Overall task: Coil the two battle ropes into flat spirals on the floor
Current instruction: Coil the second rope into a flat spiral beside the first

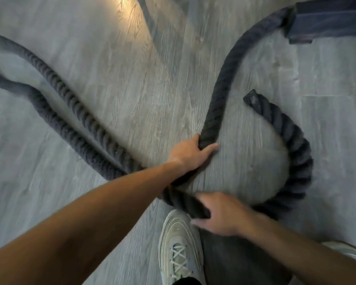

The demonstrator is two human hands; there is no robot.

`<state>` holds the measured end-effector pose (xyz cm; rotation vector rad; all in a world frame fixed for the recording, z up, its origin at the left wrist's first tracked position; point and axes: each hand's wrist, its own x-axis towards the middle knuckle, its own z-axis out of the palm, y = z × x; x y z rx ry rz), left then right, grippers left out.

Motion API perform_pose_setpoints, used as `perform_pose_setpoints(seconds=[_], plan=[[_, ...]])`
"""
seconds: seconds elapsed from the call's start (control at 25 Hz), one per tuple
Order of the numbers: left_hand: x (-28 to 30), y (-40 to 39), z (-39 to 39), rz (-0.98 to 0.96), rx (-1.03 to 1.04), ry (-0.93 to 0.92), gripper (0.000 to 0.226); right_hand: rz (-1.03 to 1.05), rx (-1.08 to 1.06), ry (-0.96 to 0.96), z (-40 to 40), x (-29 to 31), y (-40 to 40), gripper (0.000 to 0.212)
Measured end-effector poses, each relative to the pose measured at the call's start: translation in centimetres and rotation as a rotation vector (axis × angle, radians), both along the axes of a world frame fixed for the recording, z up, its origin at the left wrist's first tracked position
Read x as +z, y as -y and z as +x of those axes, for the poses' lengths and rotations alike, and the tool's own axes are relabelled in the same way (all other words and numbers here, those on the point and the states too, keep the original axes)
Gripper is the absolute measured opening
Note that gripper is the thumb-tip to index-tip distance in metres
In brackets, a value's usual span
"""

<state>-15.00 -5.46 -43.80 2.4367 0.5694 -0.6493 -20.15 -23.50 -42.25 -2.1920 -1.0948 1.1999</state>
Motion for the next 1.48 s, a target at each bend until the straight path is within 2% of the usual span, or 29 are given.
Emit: perform_pose_setpoints(seconds=[0.12, 0.2, 0.28, 0.36, 0.4, 0.48, 0.52, 0.6, 0.72, 0.8, 0.88, 0.96, 1.08, 1.16, 1.2, 1.28, 1.32, 1.36, 1.44, 1.48], plan=[[0.7, -3.4, 2.5, 0.05, 0.019, 0.006, 0.076, -0.041, -0.051, 0.063, 6.8, 0.0, 4.4, 0.047], [2.0, -4.8, 4.6, 0.042, -0.037, -0.057, 0.079, -0.097, -0.069, 0.146, 11.2, 0.0, 6.6, 0.046], [2.6, -5.5, 5.9, 0.125, -0.145, -0.205, 0.091, -0.213, -0.089, 0.186, 14.5, 0.2, 7.4, 0.04], [3.0, -5.9, 5.9, 0.186, -0.209, -0.429, 0.112, -0.273, -0.094, 0.237, 15.1, 0.3, 6.2, 0.039], [3.1, -5.8, 5.7, 0.183, -0.226, -0.516, 0.115, -0.221, -0.087, 0.272, 14.4, 0.1, 4.8, 0.048], [2.7, -5.2, 5.5, 0.187, -0.259, -0.562, 0.096, -0.044, -0.056, 0.292, 11.6, 0.1, 1.0, 0.08], [2.4, -4.7, 5.6, 0.195, -0.28, -0.545, 0.082, 0.006, -0.064, 0.282, 10.2, 0.4, -0.8, 0.086], [1.9, -3.9, 5.0, 0.225, -0.319, -0.469, 0.067, 0.075, -0.067, 0.298, 8.0, 0.8, -3.1, 0.074], [2.7, -5.6, 5.7, 0.293, -0.266, -0.324, 0.07, 0.296, 0.048, 0.226, 5.0, 1.7, -2.6, 0.037], [4.6, -8.1, 8.5, 0.252, -0.079, -0.231, 0.07, 0.408, 0.201, 0.152, 2.7, 2.3, -1.7, 0.037], [7.3, -10.2, 12.1, 0.194, 0.14, -0.092, 0.067, 0.414, 0.351, 0.153, 1.4, 1.9, -0.7, 0.043], [9.2, -11.3, 15.1, 0.112, 0.258, 0.076, 0.056, 0.34, 0.358, 0.155, 1.6, 0.6, 0.8, 0.055], [8.3, -10.5, 14.9, -0.044, 0.197, 0.179, 0.04, 0.159, 0.281, 0.171, 2.9, -0.2, 2.8, 0.059], [4.9, -7.7, 12.4, -0.055, 0.083, 0.1, 0.034, 0.127, 0.178, 0.135, 3.8, 0.0, 3.2, 0.058], [3.1, -5.9, 11.0, -0.068, 0.025, 0.045, 0.034, 0.124, 0.05, 0.16, 4.7, 0.0, 3.4, 0.06], [0.7, -2.4, 8.7, -0.106, -0.058, -0.017, 0.034, 0.116, -0.37, 0.41, 7.8, -1.0, 4.6, 0.057], [0.1, -1.2, 8.2, -0.115, -0.083, -0.017, 0.032, 0.007, -0.591, 0.579, 9.9, -1.6, 5.6, 0.057], [-0.1, -0.5, 8.1, -0.123, -0.092, -0.014, 0.031, -0.165, -0.793, 0.663, 12.2, -2.0, 7.0, 0.064], [0.2, -0.4, 8.4, -0.136, -0.07, -0.001, 0.029, -0.439, -1.103, 0.596, 16.4, -1.9, 10.6, 0.093], [0.5, -0.4, 8.7, -0.137, -0.063, 0.01, 0.029, -0.465, -1.216, 0.495, 17.8, -1.6, 12.3, 0.102]])
